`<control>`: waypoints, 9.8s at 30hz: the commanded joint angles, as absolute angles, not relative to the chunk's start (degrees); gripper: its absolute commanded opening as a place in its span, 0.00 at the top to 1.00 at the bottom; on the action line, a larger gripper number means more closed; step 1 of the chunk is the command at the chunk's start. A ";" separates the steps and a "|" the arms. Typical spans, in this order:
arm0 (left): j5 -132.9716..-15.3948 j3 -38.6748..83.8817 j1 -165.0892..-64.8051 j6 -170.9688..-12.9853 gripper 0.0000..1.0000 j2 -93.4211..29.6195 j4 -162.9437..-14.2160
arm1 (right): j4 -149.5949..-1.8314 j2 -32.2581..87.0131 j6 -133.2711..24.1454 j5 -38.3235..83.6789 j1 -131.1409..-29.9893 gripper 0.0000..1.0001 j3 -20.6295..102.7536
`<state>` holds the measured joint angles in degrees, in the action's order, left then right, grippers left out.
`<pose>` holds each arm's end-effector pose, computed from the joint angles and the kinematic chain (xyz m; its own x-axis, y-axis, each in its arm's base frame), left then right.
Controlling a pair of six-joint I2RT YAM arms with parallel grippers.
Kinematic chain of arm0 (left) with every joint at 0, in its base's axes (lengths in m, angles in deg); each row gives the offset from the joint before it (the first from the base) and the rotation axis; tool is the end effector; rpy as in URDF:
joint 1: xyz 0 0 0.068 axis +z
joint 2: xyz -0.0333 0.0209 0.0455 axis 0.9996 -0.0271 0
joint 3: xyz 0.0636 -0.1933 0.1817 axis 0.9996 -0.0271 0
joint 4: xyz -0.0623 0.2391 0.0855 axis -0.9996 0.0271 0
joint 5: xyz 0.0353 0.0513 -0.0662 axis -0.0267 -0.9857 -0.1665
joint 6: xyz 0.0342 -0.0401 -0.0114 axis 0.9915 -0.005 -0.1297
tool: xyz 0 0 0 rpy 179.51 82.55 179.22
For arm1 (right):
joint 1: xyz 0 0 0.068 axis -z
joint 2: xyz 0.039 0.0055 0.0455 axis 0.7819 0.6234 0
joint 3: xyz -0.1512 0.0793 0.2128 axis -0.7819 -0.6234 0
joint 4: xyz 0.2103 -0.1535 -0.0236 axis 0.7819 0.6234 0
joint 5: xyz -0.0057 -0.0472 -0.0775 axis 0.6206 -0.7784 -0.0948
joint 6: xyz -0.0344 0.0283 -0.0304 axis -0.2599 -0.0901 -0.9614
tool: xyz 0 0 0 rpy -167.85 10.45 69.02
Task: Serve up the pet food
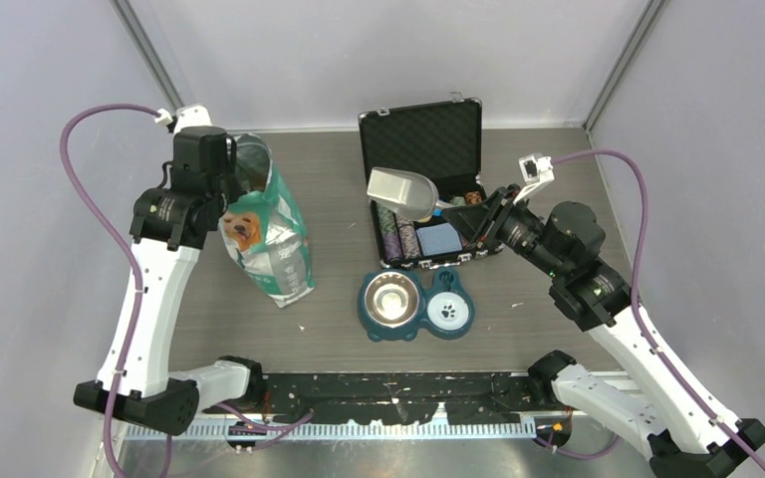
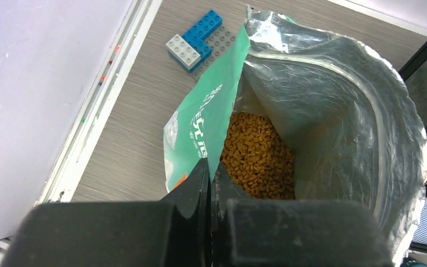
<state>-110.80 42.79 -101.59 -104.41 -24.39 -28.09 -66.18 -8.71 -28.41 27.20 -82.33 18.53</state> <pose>0.2046 -0.0305 0.4553 -0.4217 -0.2693 -0.8658 -0.3891 0.9163 -0.0955 0.1473 0.0969 0.3904 -0.3968 0.3825 -0.8344 -0.5562 0.6229 0.5501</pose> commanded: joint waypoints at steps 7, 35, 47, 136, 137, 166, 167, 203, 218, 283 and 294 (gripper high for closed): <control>-98.48 44.62 -106.24 -101.07 1.00 -24.46 -36.48 | -68.53 -7.14 -30.83 27.58 -82.12 0.95 26.46; -105.49 44.89 -122.87 -97.58 1.00 -25.54 -43.56 | -49.12 9.73 -36.08 29.07 -89.24 0.95 53.51; -99.30 40.27 -123.86 -92.45 1.00 -22.98 -50.24 | -17.21 32.75 -46.33 16.28 -98.50 0.95 83.89; -106.58 33.07 -125.27 -91.56 1.00 -17.26 -55.15 | -84.83 14.60 9.04 37.72 -80.97 0.95 25.86; -106.58 33.05 -125.23 -91.60 1.00 -17.36 -55.36 | -86.04 14.19 9.86 37.36 -80.97 0.95 24.57; -114.18 37.55 -125.18 -88.10 1.00 -21.56 -55.47 | -64.84 9.87 0.50 38.37 -76.68 0.95 32.11; -114.10 37.46 -125.17 -88.06 1.00 -21.39 -55.62 | -63.90 10.13 0.04 38.43 -76.63 0.95 32.90; -105.07 31.77 -125.18 -84.79 1.00 -18.65 -59.87 | -51.34 11.81 -4.68 41.17 -72.97 0.95 41.71; -104.10 33.57 -125.02 -85.30 1.00 -19.50 -58.46 | -57.74 11.42 -1.87 46.23 -70.73 0.95 36.70; -109.84 39.39 -123.78 -89.54 1.00 -23.37 -52.94 | -102.46 7.26 18.76 55.45 -69.04 0.95 15.75; -110.07 35.57 -123.77 -90.08 1.00 -21.37 -55.29 | -94.36 0.14 16.09 54.02 -65.23 0.95 15.26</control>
<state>-109.73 35.67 -123.93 -89.35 -24.68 -47.39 -95.75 3.42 17.80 54.81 -66.77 13.13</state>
